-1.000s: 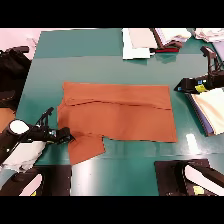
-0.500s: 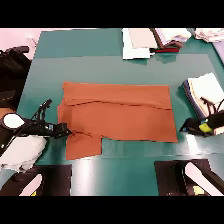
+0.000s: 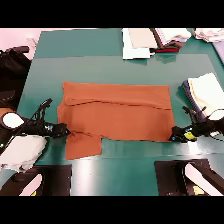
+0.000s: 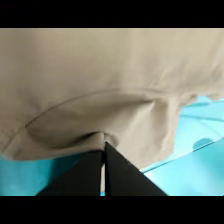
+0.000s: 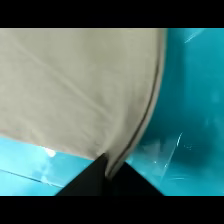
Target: Fold the shirts.
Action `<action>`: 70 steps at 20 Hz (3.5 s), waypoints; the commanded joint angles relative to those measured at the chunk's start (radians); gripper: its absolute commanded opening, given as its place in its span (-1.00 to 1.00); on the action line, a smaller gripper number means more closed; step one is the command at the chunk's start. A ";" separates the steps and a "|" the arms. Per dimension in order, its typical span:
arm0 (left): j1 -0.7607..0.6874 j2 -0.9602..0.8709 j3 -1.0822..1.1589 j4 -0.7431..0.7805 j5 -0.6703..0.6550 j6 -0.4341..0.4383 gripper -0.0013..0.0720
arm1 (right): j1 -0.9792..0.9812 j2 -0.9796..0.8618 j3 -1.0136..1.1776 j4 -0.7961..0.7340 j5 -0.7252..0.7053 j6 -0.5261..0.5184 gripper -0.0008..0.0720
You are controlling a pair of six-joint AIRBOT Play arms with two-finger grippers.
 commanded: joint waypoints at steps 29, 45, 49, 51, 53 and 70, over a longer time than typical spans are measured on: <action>0.000 -0.628 0.715 0.225 0.117 0.011 -0.90 | 0.251 -0.503 0.882 -0.226 0.043 0.064 -0.93; -0.026 -0.626 0.827 0.119 0.005 0.002 -0.90 | -0.167 -0.541 0.651 0.152 0.029 -0.118 0.43; -0.174 -0.630 0.826 0.120 0.080 -0.030 -0.90 | -0.192 -0.615 0.559 0.312 -0.001 -0.186 0.42; -0.260 -0.632 0.826 0.120 0.161 -0.051 -0.90 | -0.156 -0.644 0.549 0.381 -0.034 -0.206 0.40; -0.341 -0.652 0.827 0.120 0.197 -0.051 -0.90 | -0.094 -0.666 0.551 0.428 -0.060 -0.229 0.10; -0.581 -1.093 1.093 0.019 0.293 -0.095 -0.90 | 0.330 -0.385 1.142 0.426 0.034 -0.033 -0.94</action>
